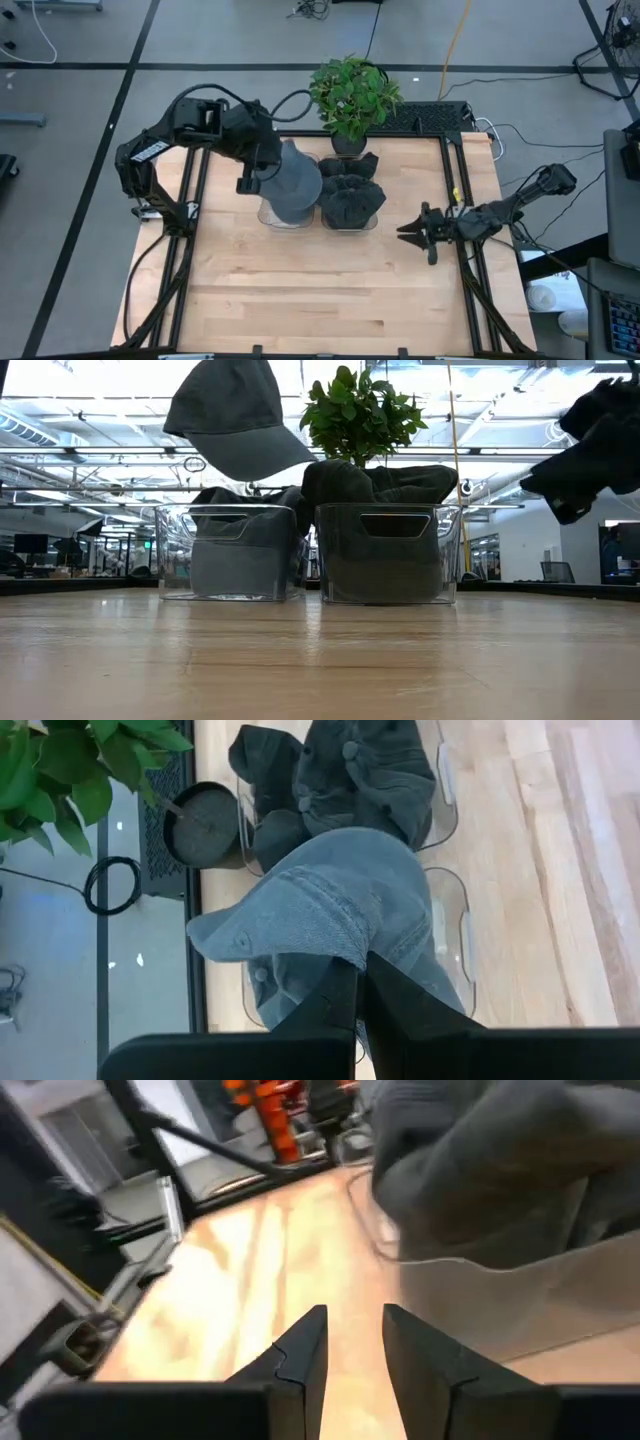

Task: Pick & Place hat
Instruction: Put the blue cap into the left transparent bin

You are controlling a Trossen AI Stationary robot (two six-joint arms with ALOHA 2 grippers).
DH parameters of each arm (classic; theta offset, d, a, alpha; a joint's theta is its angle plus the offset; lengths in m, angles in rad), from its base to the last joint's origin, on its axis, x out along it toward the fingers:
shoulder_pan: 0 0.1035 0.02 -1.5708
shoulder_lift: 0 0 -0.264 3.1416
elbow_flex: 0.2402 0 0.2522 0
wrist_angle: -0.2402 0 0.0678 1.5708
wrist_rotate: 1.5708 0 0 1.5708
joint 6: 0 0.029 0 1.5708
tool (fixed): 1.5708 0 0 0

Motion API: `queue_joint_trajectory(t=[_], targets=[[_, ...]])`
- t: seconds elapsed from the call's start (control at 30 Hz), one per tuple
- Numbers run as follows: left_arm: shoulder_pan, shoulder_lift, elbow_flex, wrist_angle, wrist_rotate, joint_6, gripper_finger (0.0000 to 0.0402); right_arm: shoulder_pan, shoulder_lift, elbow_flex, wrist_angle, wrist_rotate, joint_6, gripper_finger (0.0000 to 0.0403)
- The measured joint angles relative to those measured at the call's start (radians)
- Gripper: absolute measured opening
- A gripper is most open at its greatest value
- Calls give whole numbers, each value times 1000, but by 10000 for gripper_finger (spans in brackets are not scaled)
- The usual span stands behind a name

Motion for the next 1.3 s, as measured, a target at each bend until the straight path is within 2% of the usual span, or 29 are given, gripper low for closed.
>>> queue_joint_trajectory(t=[0.23, 0.43, 0.83, 1.0, 1.17, 1.3], targets=[[3, 0, 0, 0, -8, 21, 3, -1, 53, -1, 155, -35, -57, 89], [-21, 0, 0, 0, 6, 19, 3, -1, 51, -1, 204, -35, -75, 89], [-162, 9, -7, 1, 29, -22, 3, -1, 51, -1, 201, -34, -76, 89], [-260, 8, -84, 0, 21, -36, 3, -1, 51, -1, 201, -34, -76, 89], [-331, 9, -176, -1, -114, -35, 3, -1, 51, -1, 202, -34, -76, 89], [-342, 9, -182, 0, -152, 5, 3, -1, 51, -1, 202, -34, -76, 89]])
